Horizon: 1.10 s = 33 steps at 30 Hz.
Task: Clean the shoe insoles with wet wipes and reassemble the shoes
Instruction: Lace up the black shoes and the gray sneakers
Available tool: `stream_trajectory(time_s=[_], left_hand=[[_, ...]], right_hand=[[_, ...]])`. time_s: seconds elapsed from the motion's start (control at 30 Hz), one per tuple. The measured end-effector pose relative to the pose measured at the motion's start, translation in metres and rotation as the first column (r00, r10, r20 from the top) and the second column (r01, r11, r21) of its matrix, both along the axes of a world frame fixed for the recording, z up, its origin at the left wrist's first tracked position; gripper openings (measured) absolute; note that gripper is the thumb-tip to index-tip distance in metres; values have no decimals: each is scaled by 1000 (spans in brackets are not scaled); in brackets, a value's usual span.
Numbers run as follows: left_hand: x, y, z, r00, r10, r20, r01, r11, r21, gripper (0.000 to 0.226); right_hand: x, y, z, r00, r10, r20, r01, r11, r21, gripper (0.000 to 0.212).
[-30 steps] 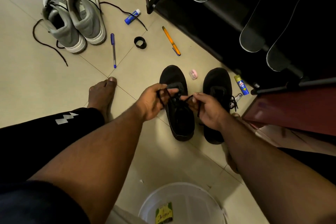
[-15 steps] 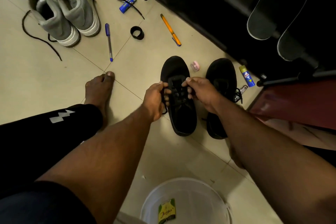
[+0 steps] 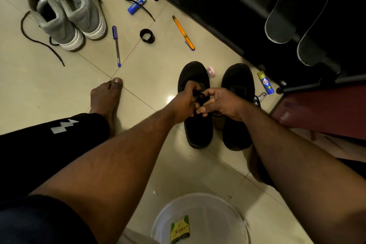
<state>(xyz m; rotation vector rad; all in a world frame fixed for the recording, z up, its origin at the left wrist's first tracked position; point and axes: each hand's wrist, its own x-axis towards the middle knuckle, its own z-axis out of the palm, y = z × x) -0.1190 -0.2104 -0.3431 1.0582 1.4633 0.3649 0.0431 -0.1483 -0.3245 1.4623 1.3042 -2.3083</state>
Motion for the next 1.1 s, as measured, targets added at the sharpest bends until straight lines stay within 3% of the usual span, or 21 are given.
stream_trajectory(time_s=[0.17,0.3,0.43,0.5,0.57,0.63,0.67,0.73,0.8,0.9,1.0,1.03,1.1], left_hand=[[0,4,-2,998,-54,44,55,998,-27,42],[-7,5,0,961,147,233,-108,979,-171,30],[0,1,-6,959,259,112,-257,966,-36,5],[5,-1,-8,903,420,89,-412,906,-100,11],[10,-1,-7,795,605,54,-574,777,-259,13],[14,1,-6,696,718,-6,-660,637,-398,12],[15,2,-5,671,741,-28,-674,594,-438,13],[15,4,-5,676,733,-75,-675,576,-460,18],[14,5,-7,692,719,-71,-672,605,-427,11],[15,1,-5,670,739,71,-664,639,-387,17],[16,-3,4,660,729,179,-654,676,-340,30],[14,-4,7,689,701,181,-641,707,-299,37],[6,-8,6,837,535,114,-518,842,-153,49]], right_hand=[[2,-3,-2,999,-29,38,25,993,119,14],[7,-13,-13,986,-151,66,138,975,172,17],[3,-18,-16,977,-202,74,183,961,207,22],[-1,-20,-15,966,-254,45,236,941,241,23],[-5,-23,-16,958,-285,28,260,906,335,26],[-10,-25,-18,983,-179,35,130,822,554,33],[-12,-25,-19,996,-53,75,-10,744,668,33],[-14,-25,-18,962,187,198,-271,580,768,18],[-14,-26,-16,912,301,278,-403,538,740,9],[-16,-18,-9,918,298,263,-397,716,575,19],[-13,-1,0,966,218,138,-247,934,259,28],[-9,1,2,981,161,110,-179,966,185,28],[-2,-2,0,998,-11,68,6,997,78,29]])
